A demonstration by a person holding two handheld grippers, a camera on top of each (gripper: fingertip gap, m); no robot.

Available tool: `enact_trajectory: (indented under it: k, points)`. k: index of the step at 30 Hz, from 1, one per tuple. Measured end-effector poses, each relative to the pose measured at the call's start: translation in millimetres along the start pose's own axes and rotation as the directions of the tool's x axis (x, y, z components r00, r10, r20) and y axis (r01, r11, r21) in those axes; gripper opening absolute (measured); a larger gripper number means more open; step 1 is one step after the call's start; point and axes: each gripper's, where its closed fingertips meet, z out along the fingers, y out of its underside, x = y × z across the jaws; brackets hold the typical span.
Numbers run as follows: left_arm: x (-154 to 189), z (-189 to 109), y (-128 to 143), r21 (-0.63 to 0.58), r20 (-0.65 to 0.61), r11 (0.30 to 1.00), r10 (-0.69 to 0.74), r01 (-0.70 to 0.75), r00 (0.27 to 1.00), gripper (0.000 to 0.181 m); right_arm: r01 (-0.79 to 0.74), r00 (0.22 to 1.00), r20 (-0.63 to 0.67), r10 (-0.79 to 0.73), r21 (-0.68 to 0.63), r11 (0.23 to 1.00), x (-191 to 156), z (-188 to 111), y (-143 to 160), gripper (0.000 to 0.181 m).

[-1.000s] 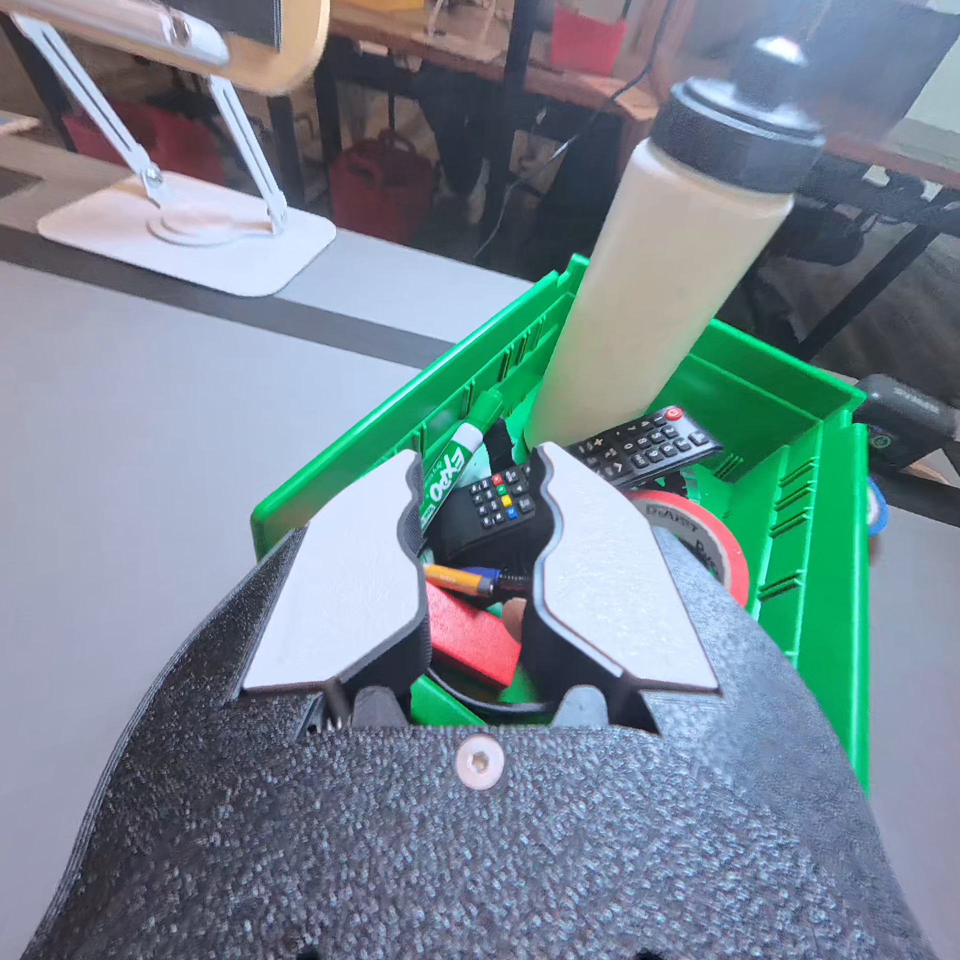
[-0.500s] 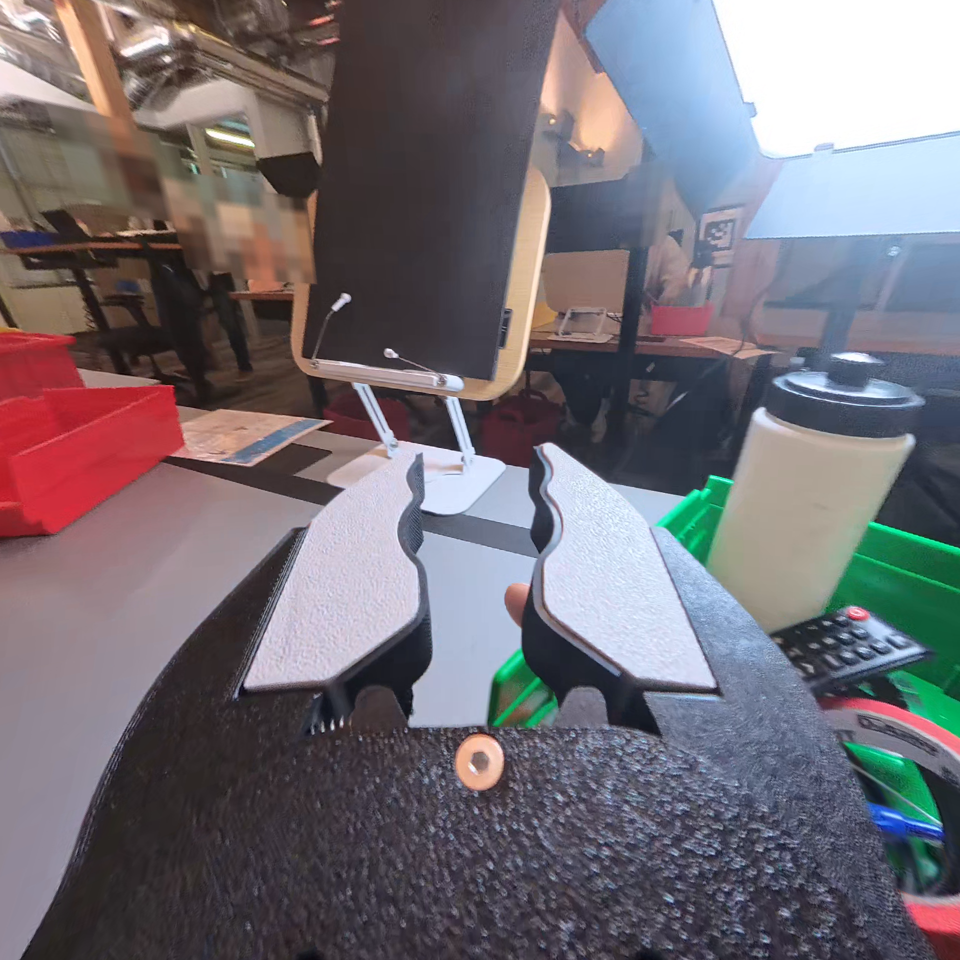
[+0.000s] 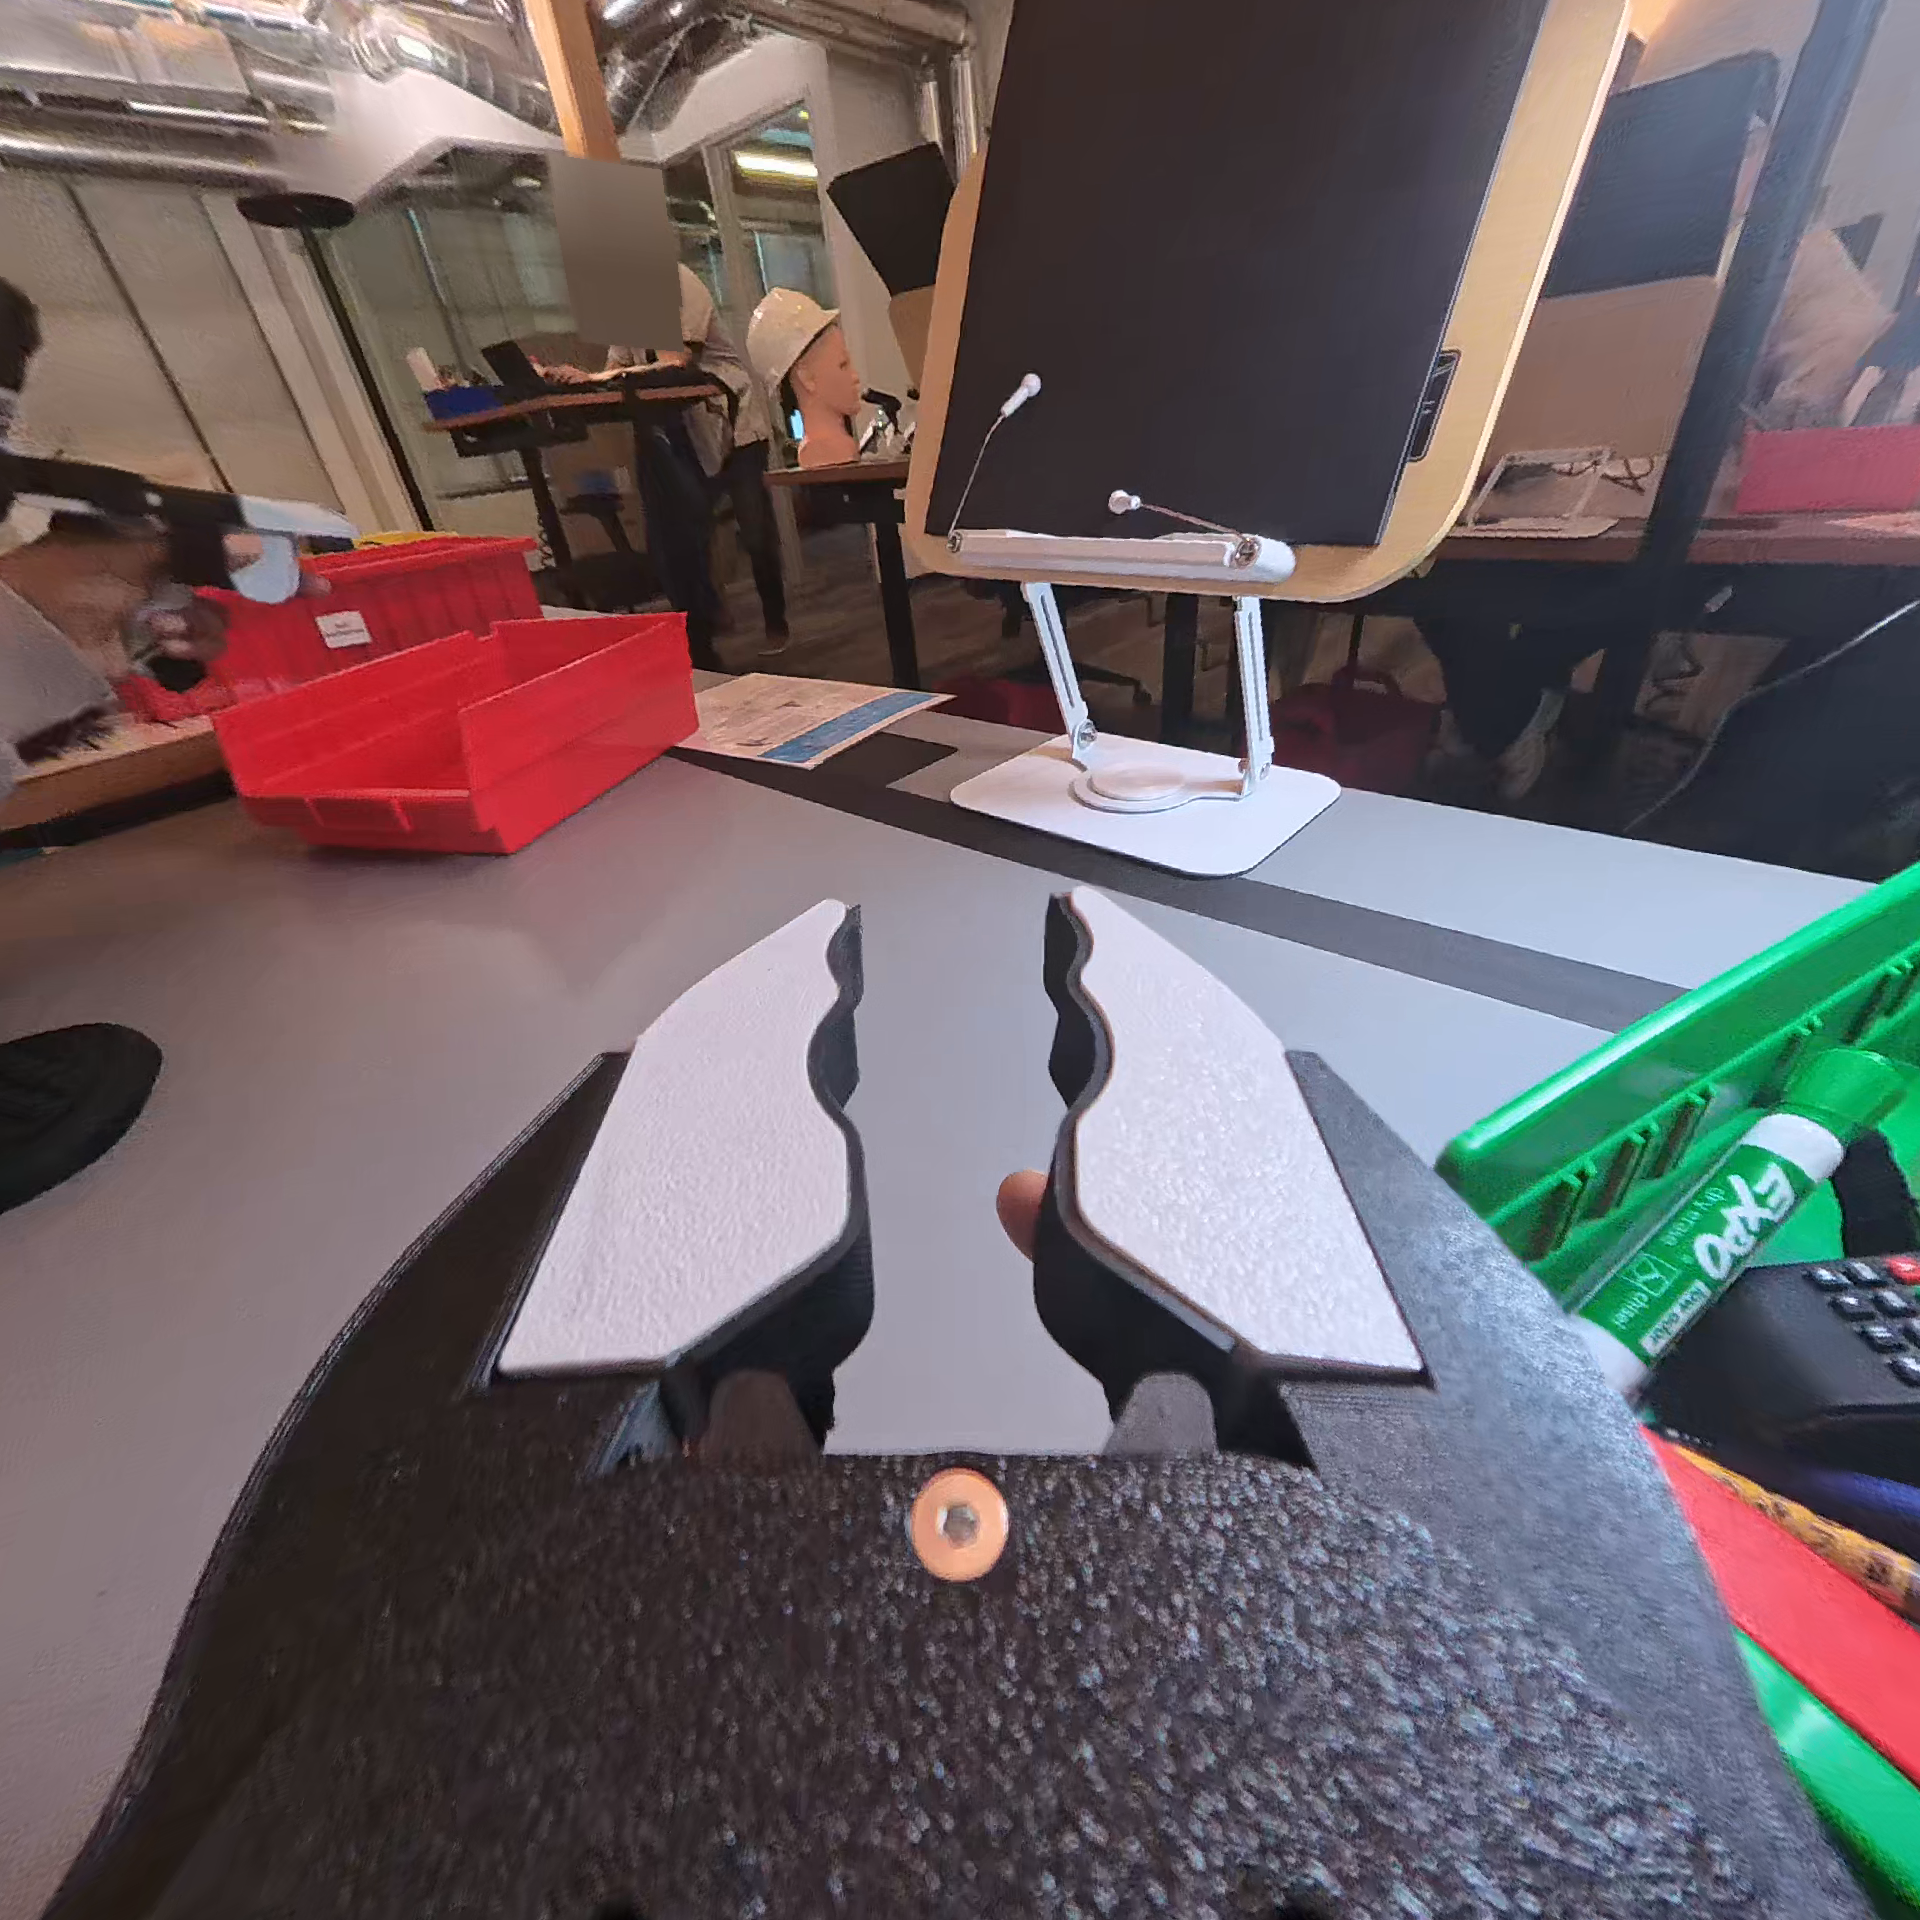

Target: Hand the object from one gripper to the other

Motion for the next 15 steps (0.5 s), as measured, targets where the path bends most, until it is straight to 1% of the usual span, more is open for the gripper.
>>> enact_trajectory:
  k: [3, 5, 7, 9, 11, 12, 15]
  points:
    - [-29.8, 8.7, 8.7, -0.145, 0.045, 0.989, -0.028, 0.034, 0.999, 0.030, -0.001, 1.000, 0.016, 0.001, 0.000, 1.000, -2.7, 3.5, 1.5, 0.031]
    - [-47.0, 18.2, 18.4, -0.236, 0.080, 0.971, -0.017, 0.036, 0.997, 0.030, -0.006, 1.000, 0.030, 0.006, -0.013, 1.000, -5.8, 6.2, 5.5, 0.029]
    - [-65.2, 29.9, 34.9, -0.344, 0.128, 0.939, 0.030, 0.016, 0.991, 0.031, 0.001, 0.999, 0.040, 0.000, -0.034, 0.999, -9.1, 8.9, 11.2, 0.025]
    - [-71.6, 43.9, 56.1, -0.453, 0.118, 0.891, 0.038, 0.020, 0.992, 0.030, 0.011, 0.999, 0.040, -0.009, -0.060, 0.998, -11.0, 11.6, 17.5, 0.023]
    - [-59.7, 57.3, 82.5, -0.571, 0.016, 0.821, -0.002, 0.011, 1.000, 0.029, 0.015, 0.999, 0.044, -0.012, -0.084, 0.996, -13.5, 13.5, 22.8, 0.023]
    - [-50.2, 61.2, 96.8, -0.628, -0.060, 0.777, -0.009, -0.030, 0.998, 0.028, 0.018, 0.999, 0.048, -0.014, -0.091, 0.996, -15.1, 14.0, 24.6, 0.023]
    - [-38.2, 59.3, 140.8, -0.760, -0.248, 0.600, 0.089, -0.250, 0.965, 0.029, 0.035, 0.998, 0.053, -0.029, -0.104, 0.994, -16.8, 14.4, 28.9, 0.022]
